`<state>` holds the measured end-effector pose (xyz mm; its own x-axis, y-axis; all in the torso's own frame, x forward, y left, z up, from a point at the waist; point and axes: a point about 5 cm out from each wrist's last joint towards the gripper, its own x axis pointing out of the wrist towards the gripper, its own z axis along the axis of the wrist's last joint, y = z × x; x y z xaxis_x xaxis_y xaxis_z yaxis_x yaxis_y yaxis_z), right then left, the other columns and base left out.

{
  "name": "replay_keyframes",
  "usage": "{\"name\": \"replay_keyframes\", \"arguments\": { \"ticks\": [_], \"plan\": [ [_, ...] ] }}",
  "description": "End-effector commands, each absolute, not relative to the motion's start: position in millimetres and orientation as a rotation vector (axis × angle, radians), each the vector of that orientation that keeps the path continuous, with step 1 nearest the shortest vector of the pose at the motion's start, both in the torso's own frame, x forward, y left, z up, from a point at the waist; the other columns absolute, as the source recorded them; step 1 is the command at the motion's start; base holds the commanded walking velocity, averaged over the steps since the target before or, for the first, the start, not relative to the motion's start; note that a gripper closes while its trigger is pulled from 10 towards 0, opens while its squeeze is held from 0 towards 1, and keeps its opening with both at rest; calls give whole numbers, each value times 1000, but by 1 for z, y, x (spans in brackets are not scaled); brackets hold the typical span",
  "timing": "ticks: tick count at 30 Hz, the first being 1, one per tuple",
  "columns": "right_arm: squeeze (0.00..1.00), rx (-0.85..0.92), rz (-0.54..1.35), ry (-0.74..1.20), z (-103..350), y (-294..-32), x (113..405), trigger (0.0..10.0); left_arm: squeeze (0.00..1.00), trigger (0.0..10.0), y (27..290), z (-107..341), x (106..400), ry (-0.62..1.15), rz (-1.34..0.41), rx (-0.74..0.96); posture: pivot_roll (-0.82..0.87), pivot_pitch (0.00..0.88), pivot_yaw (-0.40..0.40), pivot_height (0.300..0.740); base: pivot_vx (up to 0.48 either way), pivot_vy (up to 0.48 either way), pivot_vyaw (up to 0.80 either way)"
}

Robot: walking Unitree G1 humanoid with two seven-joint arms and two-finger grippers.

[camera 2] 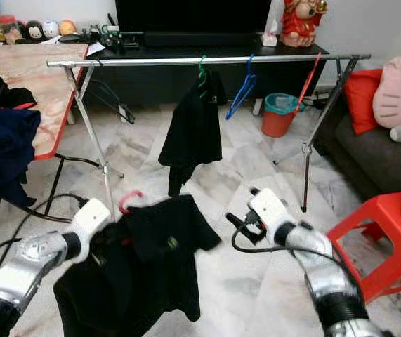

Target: Hang hanger

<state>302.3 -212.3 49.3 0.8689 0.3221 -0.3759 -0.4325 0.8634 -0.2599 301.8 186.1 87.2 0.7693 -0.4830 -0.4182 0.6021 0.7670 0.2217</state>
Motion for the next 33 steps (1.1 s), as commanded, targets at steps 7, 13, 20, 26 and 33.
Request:
{"name": "replay_keyframes", "arguments": {
  "ticks": [7, 13, 20, 26, 33],
  "plan": [
    [0, -248, 38, 504, 4, -229, 281, 10000, 0, 10000, 176, 102, 319, 202, -424, 299, -89, 0, 8, 740, 0, 0, 0],
    [0, -152, -136, 704, -40, -230, 237, 10000, 0, 10000, 175, 94, 314, 198, -268, 229, -85, 0, 8, 740, 0, 0, 0],
    [0, -92, -209, 888, -74, -224, 189, 10000, 0, 10000, 166, 86, 306, 213, -235, 207, -86, 0, 9, 740, 0, 0, 0],
    [0, -22, -303, 987, -87, -227, 160, 10000, 0, 10000, 144, 82, 302, 216, -203, 161, -77, 0, 4, 740, 0, 0, 0],
    [0, -4, -310, 1000, -88, -225, 159, 10000, 0, 10000, 137, 82, 303, 210, -207, 186, -67, 0, -7, 740, 0, 0, 0]
  ]
}}
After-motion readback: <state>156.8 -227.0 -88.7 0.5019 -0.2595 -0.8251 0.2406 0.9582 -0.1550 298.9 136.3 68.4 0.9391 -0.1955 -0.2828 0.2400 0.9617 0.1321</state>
